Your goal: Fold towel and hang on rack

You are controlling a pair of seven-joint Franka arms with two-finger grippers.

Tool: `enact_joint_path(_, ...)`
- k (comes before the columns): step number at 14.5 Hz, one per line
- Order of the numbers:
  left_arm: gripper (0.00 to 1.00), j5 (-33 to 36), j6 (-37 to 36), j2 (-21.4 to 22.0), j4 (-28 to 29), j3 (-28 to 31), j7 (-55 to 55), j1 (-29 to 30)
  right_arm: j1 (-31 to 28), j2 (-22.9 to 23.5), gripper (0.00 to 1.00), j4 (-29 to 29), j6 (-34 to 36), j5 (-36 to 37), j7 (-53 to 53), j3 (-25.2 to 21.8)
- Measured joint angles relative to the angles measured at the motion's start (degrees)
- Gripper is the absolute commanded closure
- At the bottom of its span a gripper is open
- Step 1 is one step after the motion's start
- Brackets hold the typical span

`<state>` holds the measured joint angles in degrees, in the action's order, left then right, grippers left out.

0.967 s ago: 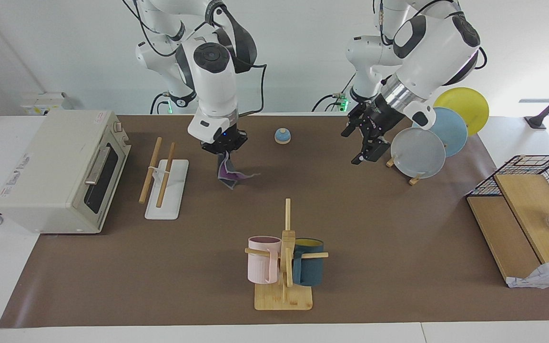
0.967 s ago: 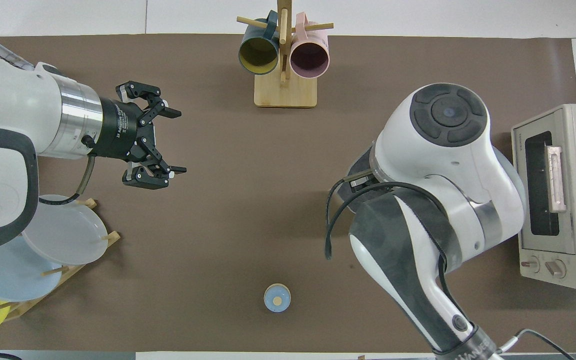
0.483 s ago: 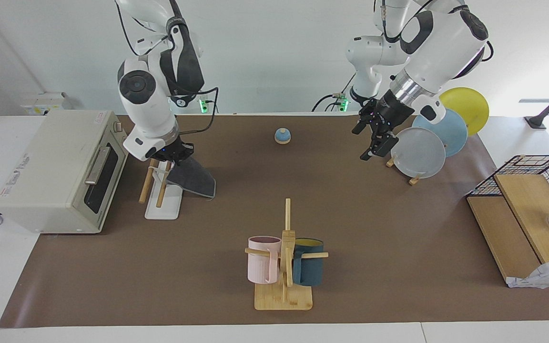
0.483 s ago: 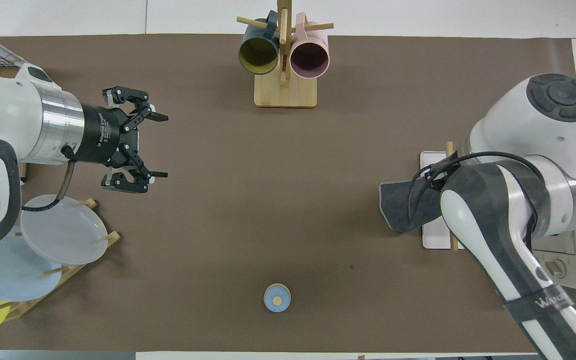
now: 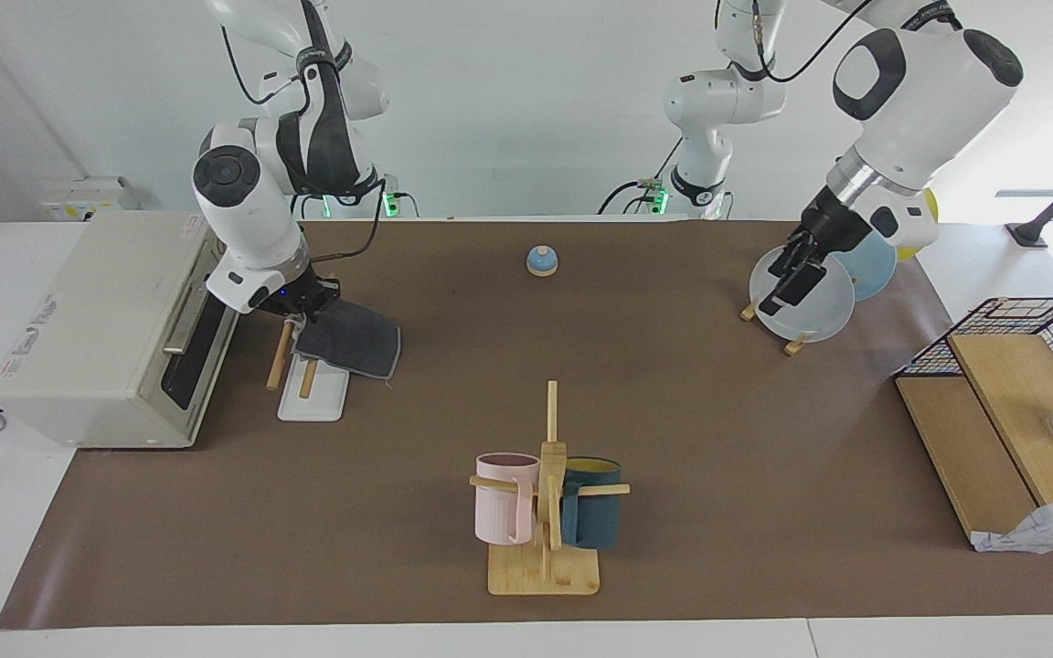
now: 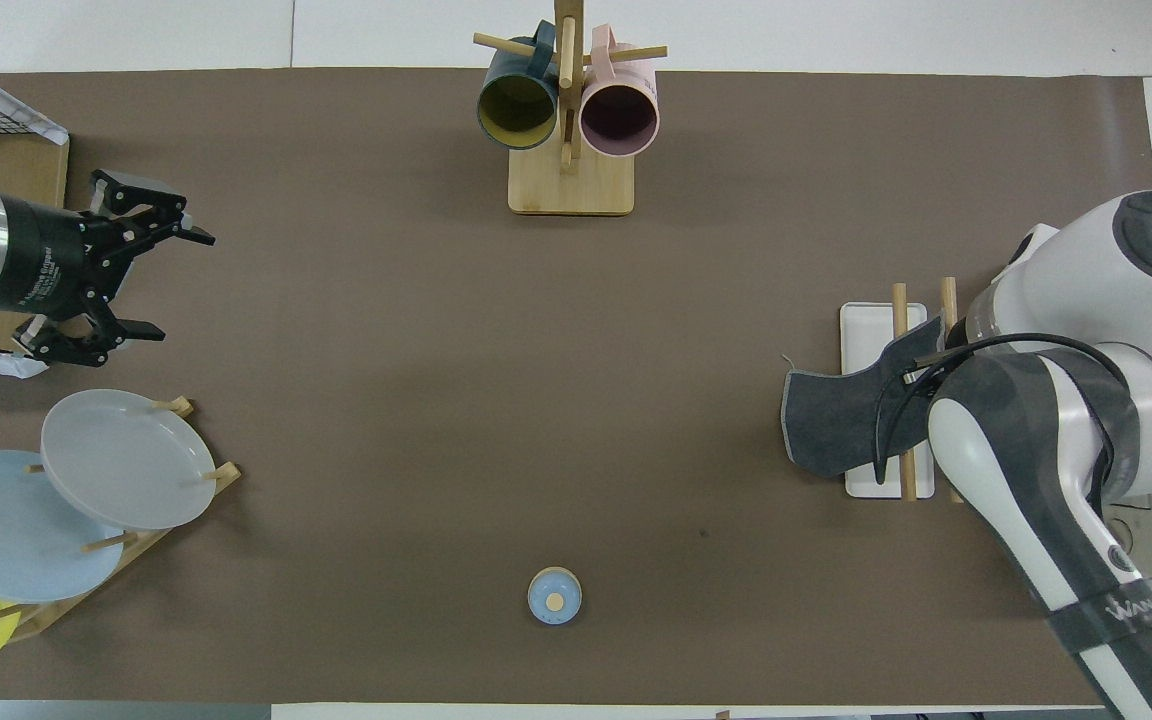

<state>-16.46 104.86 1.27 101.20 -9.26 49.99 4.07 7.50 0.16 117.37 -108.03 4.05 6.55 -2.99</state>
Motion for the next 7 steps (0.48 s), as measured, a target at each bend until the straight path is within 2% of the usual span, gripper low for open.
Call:
enact_joint_path(3, 0.0, 4.47, -0.44, 0.02, -0.36, 0.02, -18.9, 2.24, -2.14, -1.25, 1.0, -0.02, 0.09, 0.5, 4.21, 0.03)
enact_joint_path(5, 0.0, 8.76, -2.68, 0.06, -1.76, -0.53, -28.41, 2.18, -4.55, -2.4, 1.0, 0.0, 0.74, 0.64, 5.73, 0.0)
enact_joint_path(7, 0.0, 10.04, -6.58, 0.13, -4.13, -1.11, -35.63, 2.13, -6.32, -3.02, 1.0, 0.06, 1.09, 0.65, 7.52, -0.02)
